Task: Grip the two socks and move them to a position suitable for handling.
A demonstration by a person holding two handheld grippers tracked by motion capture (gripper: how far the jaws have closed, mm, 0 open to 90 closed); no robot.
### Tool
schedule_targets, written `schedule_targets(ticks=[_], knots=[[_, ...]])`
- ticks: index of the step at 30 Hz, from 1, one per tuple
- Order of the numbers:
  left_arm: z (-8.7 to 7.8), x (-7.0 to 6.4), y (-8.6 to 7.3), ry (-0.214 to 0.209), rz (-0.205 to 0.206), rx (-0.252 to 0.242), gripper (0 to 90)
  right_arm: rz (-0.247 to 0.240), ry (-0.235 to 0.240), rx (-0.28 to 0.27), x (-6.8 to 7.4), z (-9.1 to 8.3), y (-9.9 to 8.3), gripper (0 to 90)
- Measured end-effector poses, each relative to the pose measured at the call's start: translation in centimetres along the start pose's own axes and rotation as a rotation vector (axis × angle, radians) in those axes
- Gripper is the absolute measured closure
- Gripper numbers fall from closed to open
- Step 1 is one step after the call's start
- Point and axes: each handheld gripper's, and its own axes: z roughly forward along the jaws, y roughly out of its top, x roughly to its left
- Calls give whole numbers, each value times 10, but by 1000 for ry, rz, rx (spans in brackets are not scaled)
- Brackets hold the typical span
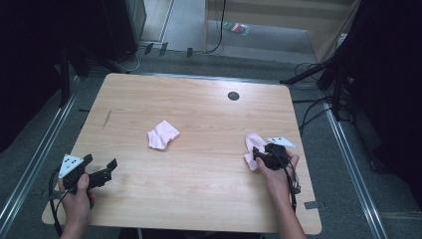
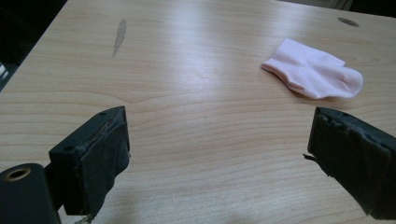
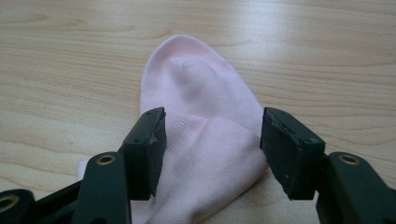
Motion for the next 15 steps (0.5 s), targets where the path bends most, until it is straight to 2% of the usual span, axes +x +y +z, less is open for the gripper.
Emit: schedule_targets(ticks=[2,4,6,9,13,15], knots=[[0,0,0,-1,-3,-1,59,-8,-9,7,1,2,-2,403],[0,0,0,0,0,-1,59,17,3,1,0,3,-4,405],[1,0,0,1,1,-1,59,18,7,-2,0,2,-6,411],[1,0,0,2,1,1,62,3,10,-6,2,1,-8,453],[1,-1,0,2,0,6,62,-6,19,1,4,-2,-9,593],[1,-2,0,8,6,9,63,0,27,-6,6,-3,-10,710]])
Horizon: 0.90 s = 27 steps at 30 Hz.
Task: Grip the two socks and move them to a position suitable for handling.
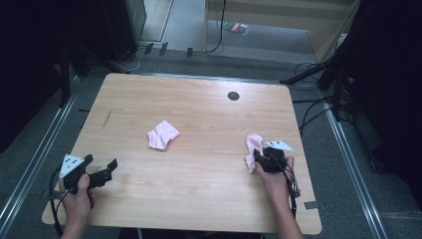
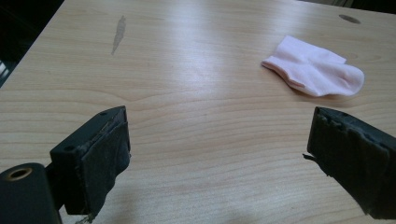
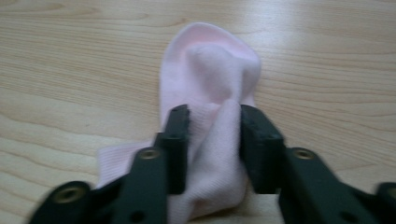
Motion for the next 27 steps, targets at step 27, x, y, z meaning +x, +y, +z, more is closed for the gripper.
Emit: schedule_targets(ticks=[27], knots=[[1,-4,0,28,34,12,61,-6,230,-150,43,-71,6,838]])
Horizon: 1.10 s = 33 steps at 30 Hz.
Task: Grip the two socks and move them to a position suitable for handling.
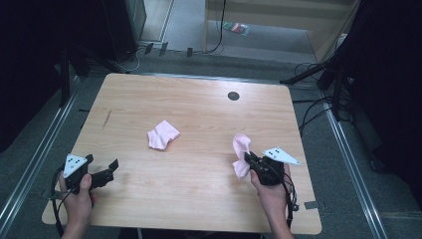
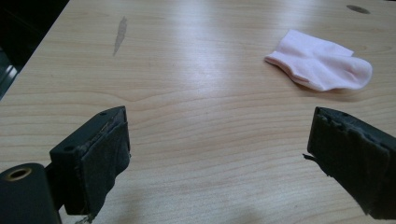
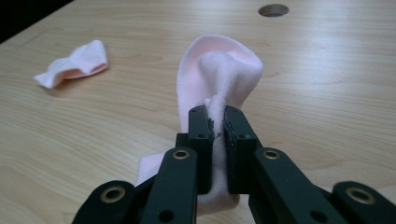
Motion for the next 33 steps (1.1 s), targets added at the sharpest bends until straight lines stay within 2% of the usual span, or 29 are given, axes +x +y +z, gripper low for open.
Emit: schedule_targets(ticks=[9,16,20,22,26,30,33], knots=[[0,-3,0,14,20,3,61,-32,79,-23,26,-15,4,838],[2,-5,1,44,46,18,61,-60,127,-28,45,-17,7,838],[0,-7,3,46,55,20,61,-76,155,-29,56,-17,8,838],[-1,-10,6,19,33,13,61,-86,168,-24,62,-16,7,837],[-5,-31,12,-17,106,0,61,-105,189,-13,72,-14,4,837],[-6,-51,16,-77,139,-6,61,-123,208,-5,80,-10,1,836],[-6,-62,17,-132,140,-3,61,-140,217,5,86,-6,-2,835]])
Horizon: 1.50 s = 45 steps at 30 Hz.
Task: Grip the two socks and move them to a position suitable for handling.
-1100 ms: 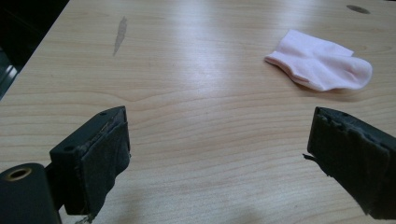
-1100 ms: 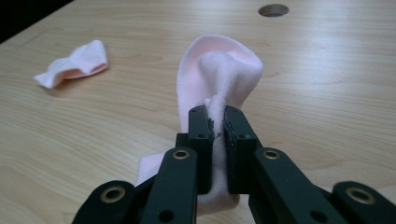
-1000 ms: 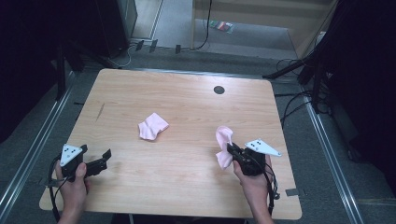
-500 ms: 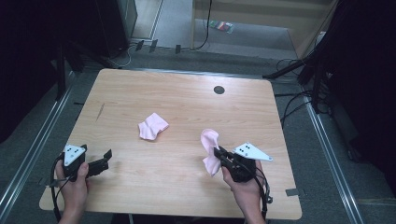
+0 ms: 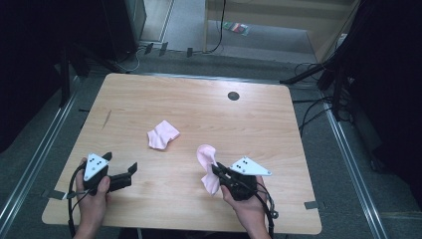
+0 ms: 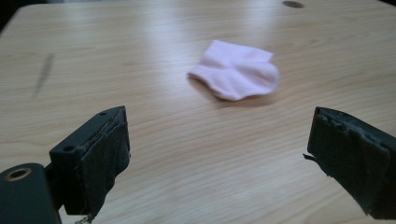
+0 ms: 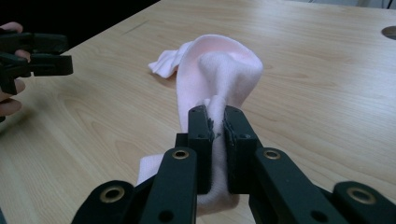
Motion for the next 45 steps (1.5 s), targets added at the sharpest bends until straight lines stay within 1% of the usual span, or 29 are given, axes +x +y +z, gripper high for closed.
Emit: schedule_targets(ticks=[2,5,9,12,15,19,21,22,23,24,26,27,28,29,30,31,33,35,37,39,40,42,43,45], knots=[[1,-7,2,-36,-5,-6,61,0,9,9,3,4,-1,834],[3,-18,4,-67,14,-3,61,-2,22,24,7,10,-4,833],[6,-32,5,-107,33,-2,61,-21,41,41,14,18,-8,833],[6,-38,5,-138,40,7,62,-33,68,55,19,24,-12,831],[6,-42,5,-156,49,4,62,-49,92,80,25,32,-18,830],[8,-43,5,-186,36,7,62,-72,131,110,32,42,-24,830],[9,-44,5,-191,36,13,62,-89,156,120,34,47,-27,828],[10,-45,4,-196,39,18,62,-102,182,128,34,51,-28,816],[11,-46,4,-198,40,22,62,-115,217,149,34,56,-30,763],[12,-47,4,-199,44,22,62,-133,224,164,32,61,-32,686],[13,-48,3,-206,55,27,62,-141,215,176,28,66,-35,552],[13,-47,2,-208,54,31,62,-129,211,180,26,66,-35,516],[14,-46,2,-215,49,37,63,-127,205,174,23,65,-35,484],[15,-46,2,-217,40,40,69,-125,196,160,22,62,-34,466],[16,-46,2,-211,28,40,106,-123,190,148,20,58,-32,466],[16,-46,1,-208,26,46,171,-124,189,133,20,52,-30,478],[19,-49,0,-226,26,61,175,-130,192,124,21,42,-28,511],[21,-53,-2,-248,34,82,202,-142,201,128,25,32,-31,544],[24,-57,-4,-294,46,111,244,-136,206,144,29,25,-37,568],[27,-61,-7,-330,63,146,242,-128,217,157,34,21,-45,593],[29,-62,-8,-348,70,159,244,-131,223,164,36,21,-49,599],[31,-66,-9,-367,86,172,258,-137,238,194,41,23,-56,600],[31,-68,-9,-365,92,176,281,-144,239,202,43,25,-58,598],[31,-73,-10,-380,116,168,345,-153,241,216,46,29,-61,593]])
